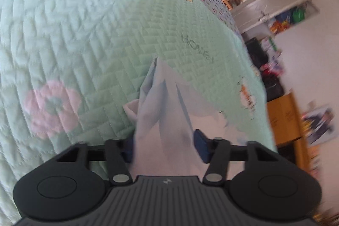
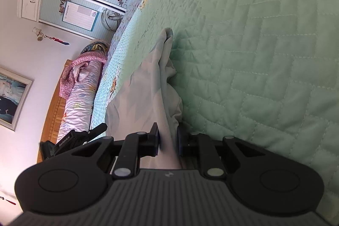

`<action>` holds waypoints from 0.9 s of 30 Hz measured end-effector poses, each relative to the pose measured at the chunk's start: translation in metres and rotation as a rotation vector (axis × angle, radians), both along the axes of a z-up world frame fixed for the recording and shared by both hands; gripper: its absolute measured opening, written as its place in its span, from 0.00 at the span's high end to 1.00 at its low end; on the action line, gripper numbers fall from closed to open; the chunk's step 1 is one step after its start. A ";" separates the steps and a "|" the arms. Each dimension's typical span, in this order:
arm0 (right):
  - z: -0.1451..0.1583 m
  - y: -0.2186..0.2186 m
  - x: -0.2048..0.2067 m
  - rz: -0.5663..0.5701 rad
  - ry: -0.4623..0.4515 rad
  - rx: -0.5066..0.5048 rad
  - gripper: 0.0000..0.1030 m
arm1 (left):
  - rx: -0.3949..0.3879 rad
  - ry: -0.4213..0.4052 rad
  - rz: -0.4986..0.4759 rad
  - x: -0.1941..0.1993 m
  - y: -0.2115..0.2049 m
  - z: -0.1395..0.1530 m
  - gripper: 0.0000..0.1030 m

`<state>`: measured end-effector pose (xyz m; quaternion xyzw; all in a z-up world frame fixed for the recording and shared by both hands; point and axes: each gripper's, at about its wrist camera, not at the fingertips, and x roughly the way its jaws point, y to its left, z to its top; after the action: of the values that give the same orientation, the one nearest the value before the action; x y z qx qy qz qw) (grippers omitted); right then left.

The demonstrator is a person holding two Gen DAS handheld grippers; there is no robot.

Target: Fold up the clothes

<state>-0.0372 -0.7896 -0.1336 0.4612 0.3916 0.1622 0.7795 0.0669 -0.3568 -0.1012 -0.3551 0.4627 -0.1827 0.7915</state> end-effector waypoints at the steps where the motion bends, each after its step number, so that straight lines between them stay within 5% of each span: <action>1: -0.001 -0.001 -0.001 0.000 -0.001 0.001 0.84 | -0.044 0.021 0.009 0.001 0.006 -0.005 0.75; 12: 0.001 -0.002 0.003 0.067 -0.033 -0.039 0.89 | -0.161 -0.015 -0.025 -0.002 0.027 -0.036 0.87; 15: -0.007 -0.009 0.003 0.059 -0.018 0.028 0.90 | -0.207 -0.009 0.001 -0.007 0.032 -0.043 0.86; 17: -0.004 -0.010 0.004 0.063 -0.010 0.041 0.89 | -0.168 -0.021 0.000 -0.011 0.031 -0.033 0.85; 20: 0.009 -0.012 -0.002 0.038 0.000 0.003 0.79 | -0.090 -0.059 0.013 -0.020 0.032 -0.015 0.69; 22: 0.018 -0.018 -0.010 -0.035 -0.003 -0.018 0.66 | -0.017 -0.100 0.040 -0.028 0.035 0.002 0.40; 24: 0.029 -0.024 -0.017 -0.115 -0.009 -0.065 0.63 | 0.058 -0.118 0.086 -0.033 0.034 0.018 0.36; 27: 0.064 -0.013 -0.017 -0.172 -0.100 -0.285 0.61 | 0.170 -0.143 0.157 -0.040 0.031 0.043 0.35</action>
<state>-0.0545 -0.8029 -0.0692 0.3689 0.3304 0.0607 0.8666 0.0266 -0.3254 -0.0584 -0.3077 0.3898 -0.1053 0.8616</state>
